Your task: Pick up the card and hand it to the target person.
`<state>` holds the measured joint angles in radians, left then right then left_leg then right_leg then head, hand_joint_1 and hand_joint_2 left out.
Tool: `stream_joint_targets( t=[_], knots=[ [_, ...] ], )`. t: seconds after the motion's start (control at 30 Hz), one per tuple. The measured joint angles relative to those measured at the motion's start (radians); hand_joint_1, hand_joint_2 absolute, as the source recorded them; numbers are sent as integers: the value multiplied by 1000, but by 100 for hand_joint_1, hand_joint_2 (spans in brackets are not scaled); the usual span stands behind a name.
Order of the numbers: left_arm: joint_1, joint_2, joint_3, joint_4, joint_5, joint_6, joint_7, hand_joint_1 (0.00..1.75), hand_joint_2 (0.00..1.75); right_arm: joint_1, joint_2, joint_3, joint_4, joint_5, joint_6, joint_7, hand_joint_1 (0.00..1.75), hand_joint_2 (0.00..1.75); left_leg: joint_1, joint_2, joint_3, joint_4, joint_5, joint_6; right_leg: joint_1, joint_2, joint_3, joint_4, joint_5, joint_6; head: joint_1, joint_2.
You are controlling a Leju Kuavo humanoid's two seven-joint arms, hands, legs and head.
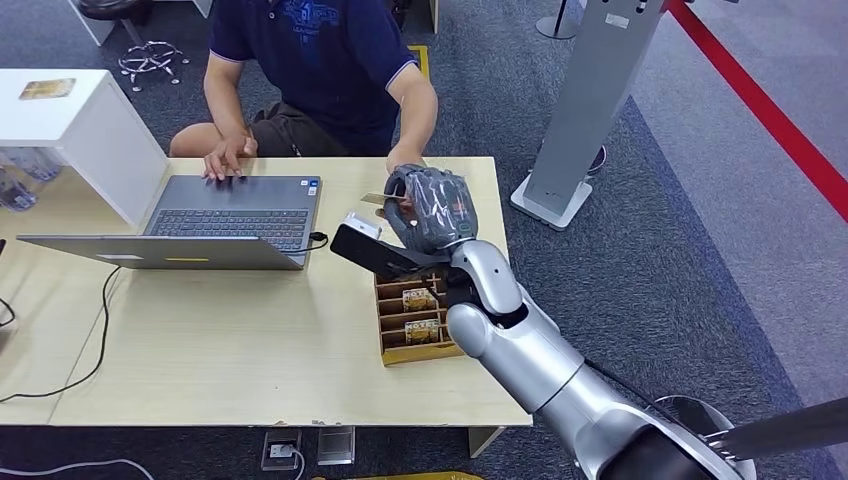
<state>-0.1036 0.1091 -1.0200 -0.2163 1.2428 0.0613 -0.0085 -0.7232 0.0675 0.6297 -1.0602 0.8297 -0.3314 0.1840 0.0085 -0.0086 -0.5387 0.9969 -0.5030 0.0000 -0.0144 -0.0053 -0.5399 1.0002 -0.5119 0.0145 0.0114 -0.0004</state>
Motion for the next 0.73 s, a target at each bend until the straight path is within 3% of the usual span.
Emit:
stream_joint_targets(
  t=[0.3, 0.43, 0.73],
  knots=[
    [0, 0, -1, 0, 8, 2, 4, 0, 0, -75, 100, 55, 251, 10, -15, -26, 140, 175, 0, 0, 0, 0, 0, 0, 0, 0, 0, 0, 0, 0, 1, 0],
    [1, 0, -2, 0, 8, -1, 4, 0, 0, -84, 114, 69, 302, 10, -16, -23, 0, 175, 0, 0, 0, 0, 0, 0, 0, 0, 0, 0, 0, 0, 1, 0],
    [1, 0, -16, 0, 11, -14, -3, 0, 0, -86, 119, 88, 341, 3, -26, -24, 0, 175, 0, 0, 0, 0, 0, 0, 0, 0, -1, 0, 0, 0, 0, 0]
  ],
)
